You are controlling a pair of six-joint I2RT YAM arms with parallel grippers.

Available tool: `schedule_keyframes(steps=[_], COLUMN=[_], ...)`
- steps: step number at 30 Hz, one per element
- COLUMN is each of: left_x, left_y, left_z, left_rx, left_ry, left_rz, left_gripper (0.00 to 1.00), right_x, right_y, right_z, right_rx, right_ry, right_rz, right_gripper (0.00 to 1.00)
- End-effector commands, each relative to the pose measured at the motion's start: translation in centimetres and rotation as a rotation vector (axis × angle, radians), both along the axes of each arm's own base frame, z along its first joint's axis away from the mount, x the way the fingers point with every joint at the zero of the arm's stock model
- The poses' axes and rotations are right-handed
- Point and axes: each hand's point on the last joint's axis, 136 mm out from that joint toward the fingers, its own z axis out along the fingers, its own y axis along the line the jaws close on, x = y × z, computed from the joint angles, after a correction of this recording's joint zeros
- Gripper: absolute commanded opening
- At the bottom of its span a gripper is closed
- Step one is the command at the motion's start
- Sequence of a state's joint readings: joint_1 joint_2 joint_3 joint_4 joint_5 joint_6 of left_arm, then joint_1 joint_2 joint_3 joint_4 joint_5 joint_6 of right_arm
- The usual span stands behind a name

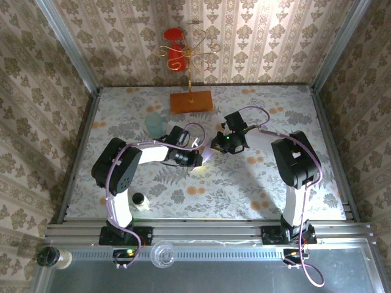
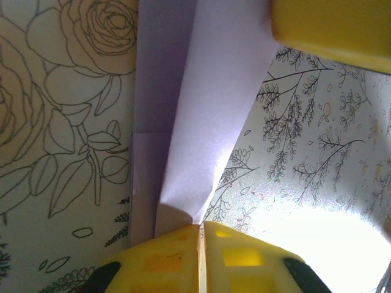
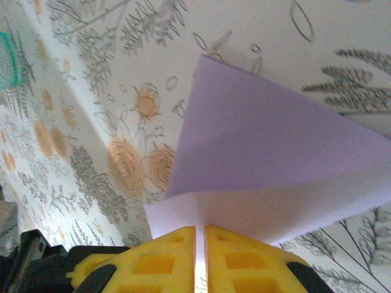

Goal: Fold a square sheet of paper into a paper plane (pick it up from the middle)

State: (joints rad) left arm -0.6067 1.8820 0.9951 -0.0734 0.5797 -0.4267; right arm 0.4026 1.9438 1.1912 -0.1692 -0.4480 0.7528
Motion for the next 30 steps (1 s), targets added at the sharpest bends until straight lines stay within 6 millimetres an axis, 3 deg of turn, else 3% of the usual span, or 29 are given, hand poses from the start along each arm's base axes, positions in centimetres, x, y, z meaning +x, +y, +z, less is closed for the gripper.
schedule_keyframes(steps=[1, 7, 15, 23, 30], left_x=[-0.1, 0.3, 0.7, 1.4, 2.8], left_y=[0.4, -0.2, -0.3, -1.0, 0.1], left_z=[-0.1, 1.3, 1.4, 3.7, 3.1], left_rx=[0.001, -0.030, -0.033, -0.103, -0.040], left_ry=[0.020, -0.004, -0.009, -0.076, -0.113], left_rz=[0.016, 0.007, 0.006, 0.007, 0.078], left_gripper=[0.12, 0.12, 0.13, 0.19, 0.26], right_x=[0.7, 1.1, 1.0, 1.1, 1.1], right_y=[-0.3, -0.5, -1.0, -1.2, -1.1], right_z=[-0.2, -1.0, -2.4, -2.9, -2.6], right_rx=[-0.042, -0.067, -0.099, -0.108, -0.102], right_ry=[-0.012, 0.008, 0.044, 0.054, 0.050], right_rz=[0.013, 0.013, 0.003, -0.003, -0.001], right_gripper=[0.14, 0.14, 0.14, 0.14, 0.14])
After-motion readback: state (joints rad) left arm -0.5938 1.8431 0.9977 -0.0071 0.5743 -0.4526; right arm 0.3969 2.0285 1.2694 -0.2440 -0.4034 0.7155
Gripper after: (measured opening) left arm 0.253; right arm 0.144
